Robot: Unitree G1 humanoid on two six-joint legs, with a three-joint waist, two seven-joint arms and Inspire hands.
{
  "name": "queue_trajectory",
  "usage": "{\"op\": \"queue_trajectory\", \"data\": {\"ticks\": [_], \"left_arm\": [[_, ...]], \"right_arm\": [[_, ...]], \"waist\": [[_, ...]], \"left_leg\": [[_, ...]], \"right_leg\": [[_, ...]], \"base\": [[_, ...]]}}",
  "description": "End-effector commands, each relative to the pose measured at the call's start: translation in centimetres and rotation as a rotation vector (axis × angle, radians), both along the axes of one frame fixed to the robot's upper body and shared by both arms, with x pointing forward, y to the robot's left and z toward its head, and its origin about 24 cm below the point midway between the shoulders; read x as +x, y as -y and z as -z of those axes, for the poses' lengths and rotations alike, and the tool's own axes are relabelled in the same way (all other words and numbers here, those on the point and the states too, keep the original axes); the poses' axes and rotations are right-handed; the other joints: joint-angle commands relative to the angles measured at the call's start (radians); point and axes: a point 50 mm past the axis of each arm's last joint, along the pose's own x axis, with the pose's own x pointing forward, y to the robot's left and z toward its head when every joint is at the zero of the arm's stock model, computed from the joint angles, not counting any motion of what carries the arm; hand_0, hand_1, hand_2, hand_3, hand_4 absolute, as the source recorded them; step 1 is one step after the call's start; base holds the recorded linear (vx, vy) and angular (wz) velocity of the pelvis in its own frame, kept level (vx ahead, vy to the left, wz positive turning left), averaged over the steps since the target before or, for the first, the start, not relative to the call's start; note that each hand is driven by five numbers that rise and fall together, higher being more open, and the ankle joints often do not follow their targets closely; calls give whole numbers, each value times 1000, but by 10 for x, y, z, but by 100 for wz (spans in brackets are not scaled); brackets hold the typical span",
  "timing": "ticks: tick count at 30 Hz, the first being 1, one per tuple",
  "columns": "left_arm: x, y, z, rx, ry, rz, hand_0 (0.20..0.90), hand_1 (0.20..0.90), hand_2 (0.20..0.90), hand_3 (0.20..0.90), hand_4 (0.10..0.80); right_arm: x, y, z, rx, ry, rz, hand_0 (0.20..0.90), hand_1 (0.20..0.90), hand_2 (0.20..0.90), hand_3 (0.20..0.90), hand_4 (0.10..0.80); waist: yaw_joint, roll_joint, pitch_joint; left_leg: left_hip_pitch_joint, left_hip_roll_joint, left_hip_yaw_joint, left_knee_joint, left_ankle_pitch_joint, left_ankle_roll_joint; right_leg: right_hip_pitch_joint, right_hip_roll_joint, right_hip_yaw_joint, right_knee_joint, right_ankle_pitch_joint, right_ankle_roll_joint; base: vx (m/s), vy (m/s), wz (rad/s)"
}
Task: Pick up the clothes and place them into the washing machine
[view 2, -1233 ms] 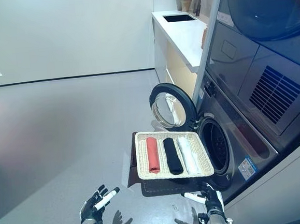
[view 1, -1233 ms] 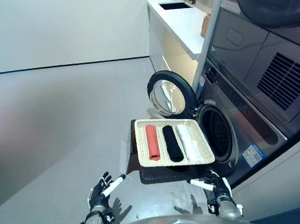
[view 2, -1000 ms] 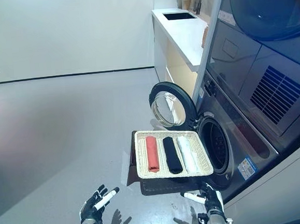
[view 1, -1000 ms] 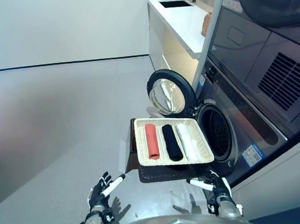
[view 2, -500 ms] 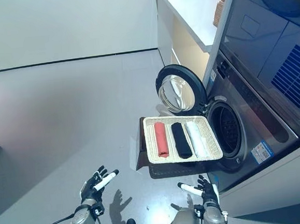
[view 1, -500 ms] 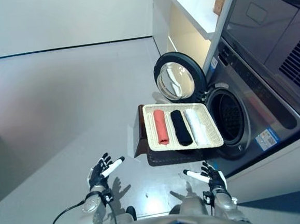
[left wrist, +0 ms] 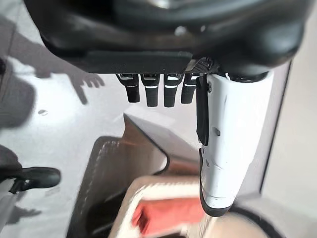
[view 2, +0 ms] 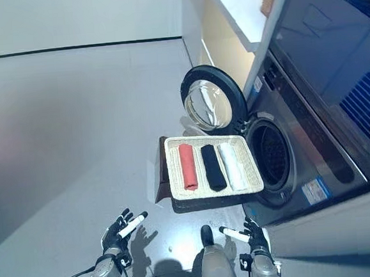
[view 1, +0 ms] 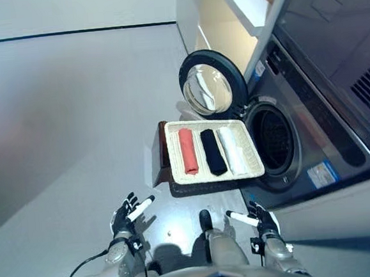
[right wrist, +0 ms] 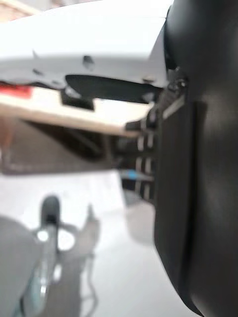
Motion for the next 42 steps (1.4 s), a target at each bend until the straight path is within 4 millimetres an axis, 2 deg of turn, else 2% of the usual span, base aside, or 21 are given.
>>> {"op": "queue_trajectory", "data": {"ticks": [1, 4, 5, 7, 9, 10, 11, 14, 16, 17, 18, 19, 23, 24, 25, 26, 27, 29, 32, 35, 42], "left_arm": [[47, 6, -35, 1, 247, 26, 900, 900, 900, 900, 800], [52, 11, -36, -13, 253, 23, 900, 900, 900, 900, 800], [54, 14, -38, -18, 258, 30, 900, 900, 900, 900, 800], [55, 15, -39, -20, 261, 38, 900, 900, 900, 900, 800], [54, 16, -37, -23, 249, 39, 900, 900, 900, 900, 800], [54, 16, -35, -23, 240, 34, 900, 900, 900, 900, 800], [57, 17, -37, -15, 245, 34, 900, 900, 900, 900, 800], [60, 16, -37, -6, 241, 27, 900, 900, 900, 900, 800], [57, 17, -34, -4, 223, 23, 900, 900, 900, 900, 800], [56, 16, -33, -4, 218, 20, 900, 900, 900, 900, 800], [56, 16, -33, -4, 217, 20, 900, 900, 900, 900, 800], [53, 17, -30, -6, 205, 22, 900, 900, 900, 900, 800], [47, 15, -26, -6, 185, 9, 900, 900, 900, 900, 800], [44, 13, -24, -5, 178, -1, 900, 900, 900, 900, 800], [44, 13, -24, -5, 178, -1, 900, 900, 900, 900, 800], [43, 13, -24, -4, 176, -1, 900, 900, 900, 900, 800], [44, 13, -25, -6, 185, 1, 900, 900, 900, 900, 800], [45, 12, -25, -2, 187, -2, 900, 900, 900, 900, 800], [50, 15, -27, -2, 194, 6, 900, 900, 900, 900, 800], [58, 13, -33, 14, 225, 12, 900, 900, 900, 900, 800], [60, 11, -35, 14, 229, 4, 900, 900, 900, 900, 800]], "right_arm": [[59, 7, -36, -38, 250, -16, 900, 900, 900, 900, 800], [62, 8, -37, -54, 252, -31, 900, 900, 900, 900, 800], [61, 10, -37, -62, 249, -27, 900, 900, 900, 900, 800], [61, 13, -37, -72, 242, -22, 900, 900, 900, 900, 800], [58, 16, -35, -81, 226, -8, 900, 900, 900, 900, 800], [58, 17, -34, -83, 223, 4, 900, 900, 900, 900, 800], [59, 18, -36, -84, 231, 18, 900, 900, 900, 900, 800], [60, 20, -36, -92, 232, 24, 900, 900, 900, 900, 800], [59, 20, -34, -102, 213, 16, 900, 900, 900, 900, 800], [58, 19, -33, -107, 210, 12, 900, 900, 900, 900, 800], [58, 20, -33, -107, 209, 12, 900, 900, 900, 900, 800], [57, 20, -32, -116, 202, 10, 900, 900, 900, 900, 800], [56, 19, -31, -122, 190, 0, 900, 900, 900, 900, 800], [55, 18, -30, -118, 183, -5, 900, 900, 900, 900, 800], [55, 18, -30, -118, 182, -5, 900, 900, 900, 900, 800], [54, 17, -29, -112, 181, -3, 900, 900, 900, 900, 800], [55, 18, -30, -107, 186, -1, 900, 900, 900, 900, 800], [54, 17, -29, -101, 183, 2, 900, 900, 900, 900, 800], [54, 16, -29, -90, 188, 26, 900, 900, 900, 900, 800], [61, 14, -31, -90, 195, 21, 900, 900, 900, 900, 800], [72, 9, -36, -91, 210, -7, 900, 900, 900, 900, 800]], "waist": [[7, 25, 0], [17, 22, 10], [34, -1, 29], [44, -13, 39], [58, -22, 45], [67, -26, 45], [82, -43, 49], [102, -46, 64], [138, -32, 78], [155, -20, 79], [153, -24, 81], [172, -12, 80], [191, -6, 80], [194, 5, 69], [196, 4, 71], [195, 7, 62], [193, 0, 58], [193, -13, 42], [179, -12, 21], [181, -17, 6], [195, -20, -5]], "left_leg": [[182, 56, 80, 65, 162, -54], [102, 77, 88, 234, 296, -61], [28, 76, 97, 377, 360, -50], [-5, 70, 106, 441, 378, -46], [-53, 89, 153, 456, 388, -43], [-91, 85, 171, 437, 372, -39], [-184, 64, 195, 389, 344, -28], [-266, 62, 204, 332, 322, -28], [-328, 33, 190, 107, 365, -41], [-367, 23, 171, 47, 413, -47], [-358, 18, 172, 38, 415, -47], [-379, 4, 158, -41, 450, -58], [-374, -13, 183, -104, 475, -68], [-354, -9, 228, -99, 491, -66], [-350, -9, 231, -99, 490, -66], [-338, -12, 274, -48, 469, -53], [-333, -19, 293, 2, 421, -34], [-328, -50, 259, 83, 328, -9], [-308, -71, 272, 62, 317, 10], [-318, -89, 286, 75, 277, 27], [-332, -121, 302, 91, 231, 53]], "right_leg": [[-121, -7, -3, 56, 53, 57], [-67, 27, -12, 51, 2, 12], [-12, 36, -11, 45, -27, -23], [14, 38, -11, 41, -37, -35], [56, 43, -10, 29, -57, -43], [76, 43, -4, 18, -64, -43], [110, 38, 12, 2, -79, -39], [145, 48, 31, 1, -103, -35], [204, 79, 62, -10, -128, -31], [225, 101, 78, -19, -134, -33], [231, 96, 76, -19, -139, -32], [268, 119, 99, -28, -153, -33], [327, 130, 135, -34, -179, -34], [363, 133, 154, -47, -189, -34], [365, 132, 156, -48, -189, -34], [387, 122, 161, -52, -198, -35], [384, 108, 160, -48, -201, -32], [384, 76, 170, -38, -211, -22], [380, 55, 165, -34, -213, -4], [372, 24, 171, -34, -219, 14], [362, -22, 165, -23, -210, 46]], "base": [[152, -229, 37], [234, -324, 7], [212, -316, -8], [172, -275, 5], [208, -226, -8], [266, -145, -4], [219, -97, 2], [213, -37, -1], [367, 11, 15], [245, 4, -12], [306, -5, -51], [200, -6, -65], [283, 15, -56], [156, 40, -42], [252, 86, -48], [101, 62, -56], [120, 94, -68], [81, 88, -42], [146, 106, -4], [108, 94, -2], [53, 101, -7]]}}
